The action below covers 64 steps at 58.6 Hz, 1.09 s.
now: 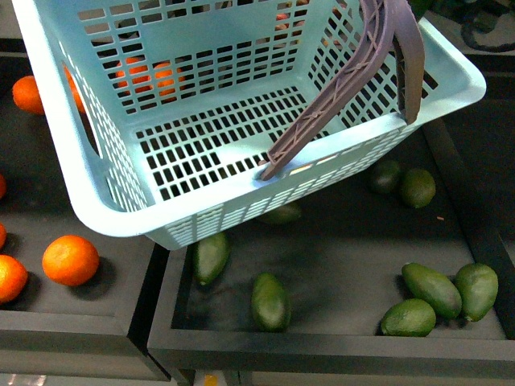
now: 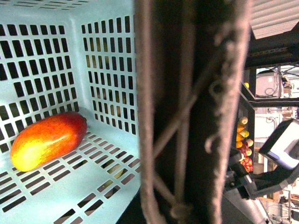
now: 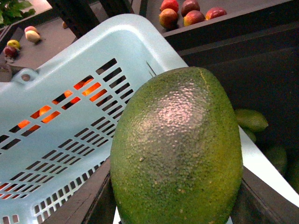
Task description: Pick mango and avocado into basket
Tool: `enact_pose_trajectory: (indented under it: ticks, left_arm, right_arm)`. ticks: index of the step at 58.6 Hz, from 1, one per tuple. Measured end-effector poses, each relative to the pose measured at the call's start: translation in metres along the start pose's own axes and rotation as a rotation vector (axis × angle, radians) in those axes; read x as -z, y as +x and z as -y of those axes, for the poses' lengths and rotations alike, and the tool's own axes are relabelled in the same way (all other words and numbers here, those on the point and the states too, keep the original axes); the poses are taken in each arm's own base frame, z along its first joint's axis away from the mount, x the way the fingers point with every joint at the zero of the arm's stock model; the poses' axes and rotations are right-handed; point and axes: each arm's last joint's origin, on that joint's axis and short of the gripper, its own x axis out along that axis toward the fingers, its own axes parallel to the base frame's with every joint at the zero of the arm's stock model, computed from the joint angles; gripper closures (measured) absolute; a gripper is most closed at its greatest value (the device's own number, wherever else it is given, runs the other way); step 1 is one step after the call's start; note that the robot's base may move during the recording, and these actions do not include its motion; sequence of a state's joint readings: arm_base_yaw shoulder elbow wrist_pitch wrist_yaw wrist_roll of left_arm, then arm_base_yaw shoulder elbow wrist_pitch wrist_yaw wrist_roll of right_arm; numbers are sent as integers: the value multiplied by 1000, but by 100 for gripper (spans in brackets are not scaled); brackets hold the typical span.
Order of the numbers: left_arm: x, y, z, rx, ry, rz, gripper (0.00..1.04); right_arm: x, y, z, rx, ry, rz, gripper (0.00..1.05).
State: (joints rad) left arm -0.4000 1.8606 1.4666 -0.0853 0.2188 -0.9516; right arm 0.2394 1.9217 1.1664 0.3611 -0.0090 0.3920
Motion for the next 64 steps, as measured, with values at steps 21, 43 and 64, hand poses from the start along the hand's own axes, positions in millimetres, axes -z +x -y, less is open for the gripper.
enact_pose_trajectory:
  ticks: [21,43,64]
  left_arm:
    - [0,0,0,0,0,0,99]
    - [0,0,-1,-6,-1,5,99]
    - [1,0,-1,-1,-2,-3,99]
  right_arm:
    - [0,9,-2,14,21,4,8]
    - [-18,-54,50,174,-91,317,21]
    - [36,-135,65,161,-324,435,81]
